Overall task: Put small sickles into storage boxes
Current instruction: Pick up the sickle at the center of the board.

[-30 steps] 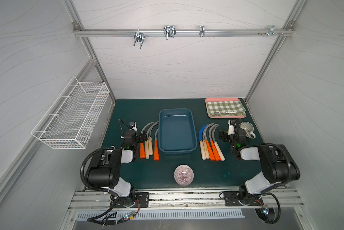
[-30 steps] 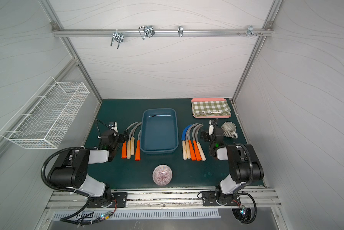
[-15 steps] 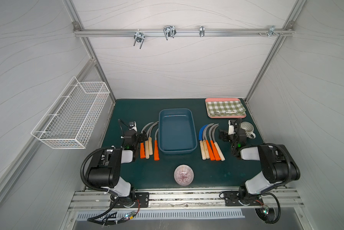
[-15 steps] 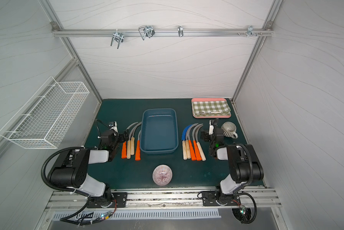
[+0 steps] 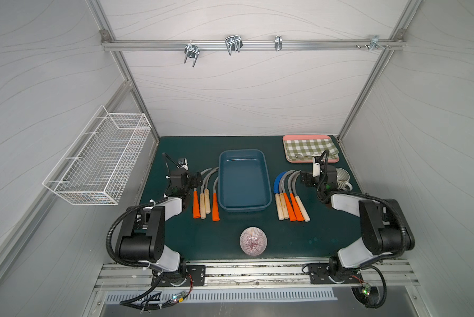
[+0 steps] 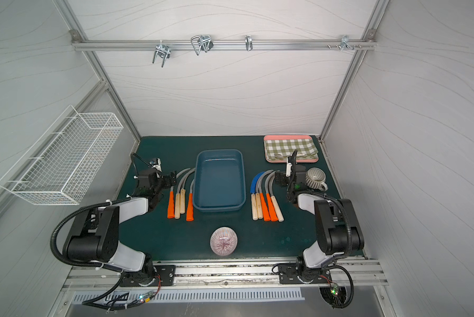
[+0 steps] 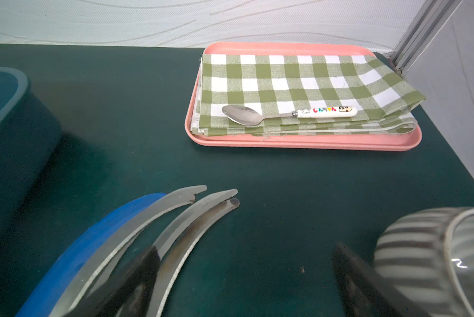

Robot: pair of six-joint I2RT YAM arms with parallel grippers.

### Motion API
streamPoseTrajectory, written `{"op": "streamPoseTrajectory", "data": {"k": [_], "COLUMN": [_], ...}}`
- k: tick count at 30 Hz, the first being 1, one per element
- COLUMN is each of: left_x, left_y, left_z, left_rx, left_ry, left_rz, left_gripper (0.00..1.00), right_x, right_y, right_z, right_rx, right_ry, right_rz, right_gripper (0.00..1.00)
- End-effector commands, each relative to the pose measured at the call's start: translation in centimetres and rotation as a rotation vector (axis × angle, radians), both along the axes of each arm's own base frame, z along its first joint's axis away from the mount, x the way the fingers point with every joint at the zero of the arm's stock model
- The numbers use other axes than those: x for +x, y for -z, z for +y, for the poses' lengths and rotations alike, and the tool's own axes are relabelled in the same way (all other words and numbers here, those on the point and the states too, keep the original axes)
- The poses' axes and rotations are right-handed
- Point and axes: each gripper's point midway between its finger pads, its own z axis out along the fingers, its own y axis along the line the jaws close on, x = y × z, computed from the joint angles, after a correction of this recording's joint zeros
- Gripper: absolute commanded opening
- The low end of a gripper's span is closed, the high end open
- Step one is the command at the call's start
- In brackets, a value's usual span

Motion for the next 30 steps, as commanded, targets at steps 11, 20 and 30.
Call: {"op": "streamPoseTrajectory", "data": {"k": [11, 20, 30], "left_x": [0.1, -3.0, -9.4], "left_y": [-4.4, -7.4, -7.4], "left_z": [-3.4, -9.6, -15.7], "left_rx": [-0.042, -0.062, -0.042], "left_ry": [0.027, 0.110, 0.240], "left_rz": [0.106, 0.154, 0.304], "left_gripper": [0.99, 0.99, 0.99], "right_x": [-1.6, -4.9, -9.8], "right_y": [-0.7, -1.7, -4.1], "right_z": [0.8, 3.5, 6.2], "right_rx": [-0.015, 0.094, 0.124], "right_ry": [0.137, 0.104, -0.004], "right_rz": [0.330, 0.468, 0.571], "right_gripper": [0.99, 0.99, 0.99]}}
